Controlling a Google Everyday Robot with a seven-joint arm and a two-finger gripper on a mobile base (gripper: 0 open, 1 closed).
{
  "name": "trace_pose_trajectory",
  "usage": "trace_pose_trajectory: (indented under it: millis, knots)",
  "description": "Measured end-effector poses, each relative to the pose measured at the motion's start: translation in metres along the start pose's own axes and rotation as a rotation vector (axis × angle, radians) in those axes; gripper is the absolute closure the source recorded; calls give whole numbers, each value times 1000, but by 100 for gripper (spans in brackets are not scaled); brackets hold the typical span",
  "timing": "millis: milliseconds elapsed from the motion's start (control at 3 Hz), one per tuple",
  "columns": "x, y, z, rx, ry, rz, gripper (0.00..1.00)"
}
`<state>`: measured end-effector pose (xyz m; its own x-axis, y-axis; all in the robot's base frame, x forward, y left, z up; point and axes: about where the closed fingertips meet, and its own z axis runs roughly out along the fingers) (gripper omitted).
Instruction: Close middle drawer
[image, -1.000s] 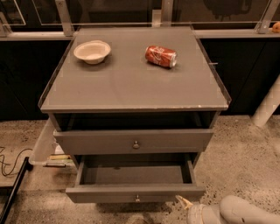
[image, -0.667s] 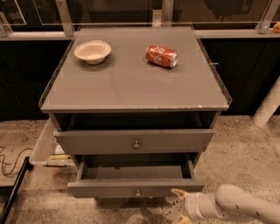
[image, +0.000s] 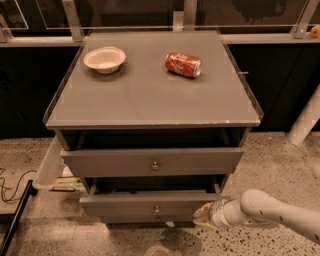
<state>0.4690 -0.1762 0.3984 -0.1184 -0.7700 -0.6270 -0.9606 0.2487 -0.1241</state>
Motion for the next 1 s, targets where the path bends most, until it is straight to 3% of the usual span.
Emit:
trace_pose_trajectory:
  millis: [333,1000]
  knots:
    - [0,0,0,0,0,0,62]
    - [0,0,0,0,0,0,15]
